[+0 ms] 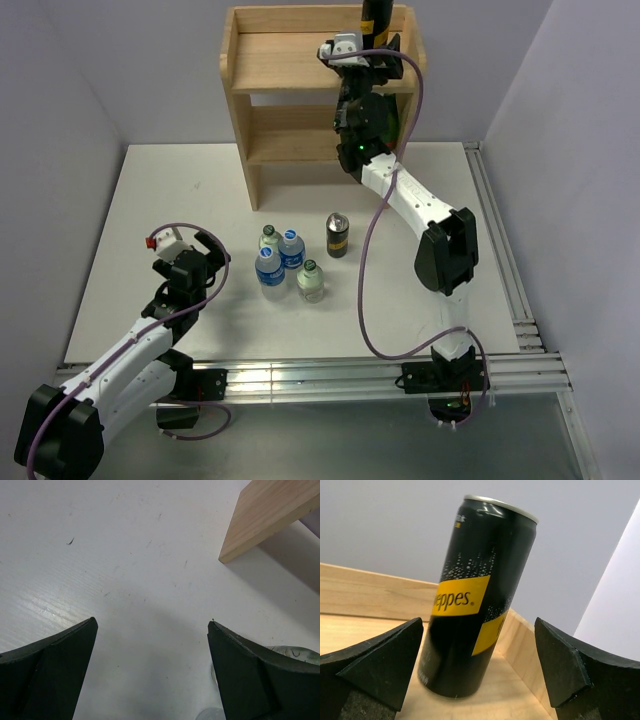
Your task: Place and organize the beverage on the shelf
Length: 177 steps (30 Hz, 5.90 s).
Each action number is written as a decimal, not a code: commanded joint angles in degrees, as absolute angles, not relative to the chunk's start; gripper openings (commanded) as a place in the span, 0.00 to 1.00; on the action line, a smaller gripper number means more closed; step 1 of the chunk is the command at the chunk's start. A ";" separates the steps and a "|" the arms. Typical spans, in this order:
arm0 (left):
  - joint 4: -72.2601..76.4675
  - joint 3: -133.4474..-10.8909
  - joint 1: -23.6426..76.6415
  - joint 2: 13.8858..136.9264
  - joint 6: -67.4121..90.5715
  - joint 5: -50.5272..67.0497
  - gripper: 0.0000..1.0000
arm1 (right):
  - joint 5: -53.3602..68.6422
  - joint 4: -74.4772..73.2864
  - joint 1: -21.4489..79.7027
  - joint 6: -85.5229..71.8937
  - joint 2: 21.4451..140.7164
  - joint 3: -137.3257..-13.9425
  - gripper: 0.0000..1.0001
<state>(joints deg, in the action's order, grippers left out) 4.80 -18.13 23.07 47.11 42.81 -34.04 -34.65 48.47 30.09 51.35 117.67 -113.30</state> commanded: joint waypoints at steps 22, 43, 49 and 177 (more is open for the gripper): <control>4.92 -20.48 23.29 49.48 42.98 -35.68 0.99 | -54.32 51.93 52.71 63.08 98.19 -97.43 0.98; 5.89 -21.27 24.78 52.03 41.84 -35.51 0.99 | -34.73 -15.83 57.66 -32.24 51.95 -43.97 1.00; 6.42 -21.18 25.31 52.03 41.40 -35.33 0.99 | -31.73 -5.55 57.39 -37.26 56.06 -33.32 1.00; 4.83 -22.68 28.13 54.14 41.92 -38.85 0.99 | -30.49 -25.14 22.85 -4.49 110.48 -138.07 0.42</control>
<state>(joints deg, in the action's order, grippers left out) 4.84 -20.71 27.88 54.89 42.06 -37.45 -29.58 -26.63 23.31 -4.86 111.96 -139.52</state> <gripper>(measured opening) 0.994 0.662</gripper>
